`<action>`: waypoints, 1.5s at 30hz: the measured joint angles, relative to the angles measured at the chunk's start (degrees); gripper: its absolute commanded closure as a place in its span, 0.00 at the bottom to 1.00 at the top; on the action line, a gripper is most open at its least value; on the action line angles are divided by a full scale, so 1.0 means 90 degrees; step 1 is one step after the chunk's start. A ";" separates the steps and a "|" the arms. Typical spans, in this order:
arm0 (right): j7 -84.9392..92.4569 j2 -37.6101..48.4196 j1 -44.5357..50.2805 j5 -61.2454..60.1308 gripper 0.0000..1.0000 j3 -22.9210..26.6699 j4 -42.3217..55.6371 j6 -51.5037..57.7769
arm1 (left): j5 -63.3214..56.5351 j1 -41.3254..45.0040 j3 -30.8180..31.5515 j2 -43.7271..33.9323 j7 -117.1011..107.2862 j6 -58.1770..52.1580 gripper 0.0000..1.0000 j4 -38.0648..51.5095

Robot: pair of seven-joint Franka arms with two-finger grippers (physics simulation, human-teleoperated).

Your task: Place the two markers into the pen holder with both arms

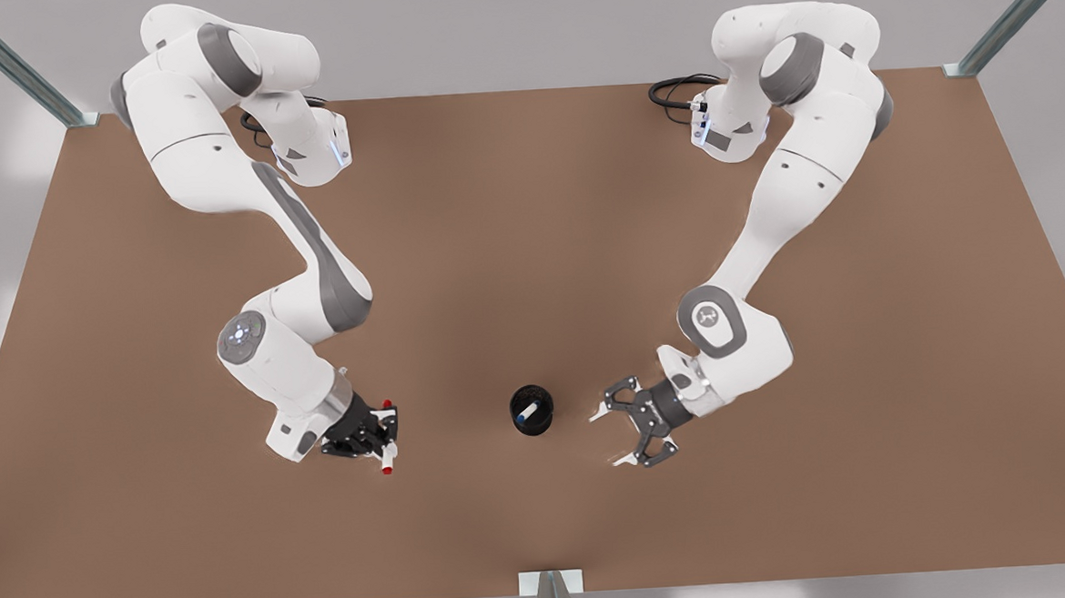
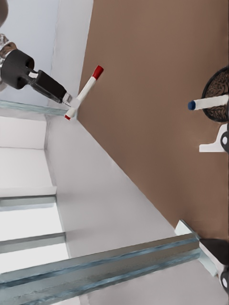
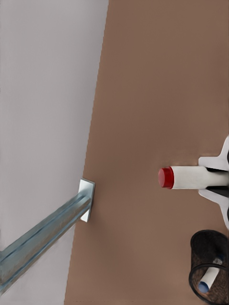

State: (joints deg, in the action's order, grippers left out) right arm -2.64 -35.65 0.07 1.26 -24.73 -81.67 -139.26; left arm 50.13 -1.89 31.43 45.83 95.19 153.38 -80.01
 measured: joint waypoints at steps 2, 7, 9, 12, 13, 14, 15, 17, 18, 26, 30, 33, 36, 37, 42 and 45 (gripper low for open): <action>-0.0053 0.0064 0.0070 0.0002 0.79 -0.0361 -0.0005 -0.0056 | -0.2382 -0.0308 -0.0328 -0.0496 -0.0960 -0.1191 0.00 0.0540; -0.0226 -0.0066 0.0665 -0.0006 0.79 -0.0639 -0.0147 -0.0963 | -0.5588 -0.1034 -0.1069 -0.2139 -0.3218 -0.4657 0.00 0.0961; -0.0293 -0.0119 0.0790 -0.0003 0.79 -0.0706 -0.0113 -0.1419 | -0.5532 -0.0237 -0.2476 -0.3157 -0.3968 -0.5446 0.00 0.0387; -0.0390 -0.0412 0.1147 0.0022 0.79 -0.0719 -0.0105 -0.2291 | -0.5527 0.0199 -0.2970 -0.3811 -0.5071 -0.6114 0.00 -0.0156; -0.0422 -0.0534 0.1257 0.0071 0.79 -0.0705 -0.0097 -0.2570 | -0.5535 0.0242 -0.2997 -0.3750 -0.5442 -0.6264 0.00 -0.0132; -0.0454 -0.0652 0.1330 0.0143 0.79 -0.0693 -0.0079 -0.2839 | -0.5544 0.0265 -0.3011 -0.3664 -0.5808 -0.6389 0.00 -0.0097; -0.0486 -0.0768 0.1387 0.0203 0.79 -0.0682 0.0001 -0.3072 | -0.5548 0.0289 -0.3019 -0.3608 -0.6160 -0.6495 0.00 -0.0082; -0.0547 -0.0994 0.1460 0.0349 0.79 -0.0669 0.0122 -0.3473 | -0.5553 0.0314 -0.3026 -0.3506 -0.6808 -0.6660 0.00 -0.0066; -0.0577 -0.1132 0.1496 0.0454 0.79 -0.0665 0.0142 -0.3667 | -0.5556 0.0316 -0.3029 -0.3461 -0.7107 -0.6722 0.00 -0.0063; -0.0785 -0.1619 0.1556 0.1312 0.79 -0.0511 0.0096 -0.4784 | -0.5554 0.0317 -0.3035 -0.3377 -0.8981 -0.6971 0.00 -0.0059; -0.0865 -0.1633 0.1553 0.2110 0.79 -0.0192 -0.0008 -0.5047 | -0.5552 0.0308 -0.3029 -0.3327 -0.9649 -0.6990 0.00 -0.0059; -0.0916 -0.1710 0.1581 0.2564 0.79 -0.0057 -0.0070 -0.5187 | -0.5554 0.0298 -0.3030 -0.3253 -1.0058 -0.6944 0.00 -0.0059; -0.0960 -0.1802 0.1591 0.2836 0.79 0.0004 -0.0186 -0.5364 | -0.5555 0.0273 -0.3039 -0.3155 -1.0402 -0.6888 0.00 -0.0059; -0.0973 -0.1820 0.1588 0.2891 0.79 0.0010 -0.0226 -0.5422 | -0.5556 0.0273 -0.3042 -0.3142 -1.0505 -0.6873 0.00 -0.0059; -0.1030 -0.1832 0.1550 0.3053 0.79 0.0055 -0.0523 -0.5613 | -0.5559 0.0277 -0.3044 -0.3107 -1.0939 -0.6824 0.00 -0.0059; -0.1042 -0.1829 0.1565 0.3093 0.00 0.0087 -0.0583 -0.5687 | -0.5558 0.0269 -0.3044 -0.3103 -1.1147 -0.6809 0.00 -0.0059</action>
State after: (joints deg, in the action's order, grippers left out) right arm -12.01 -52.11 14.16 29.10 -23.94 -86.91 -190.44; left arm 0.11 0.53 4.03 17.90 -5.14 92.10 -80.54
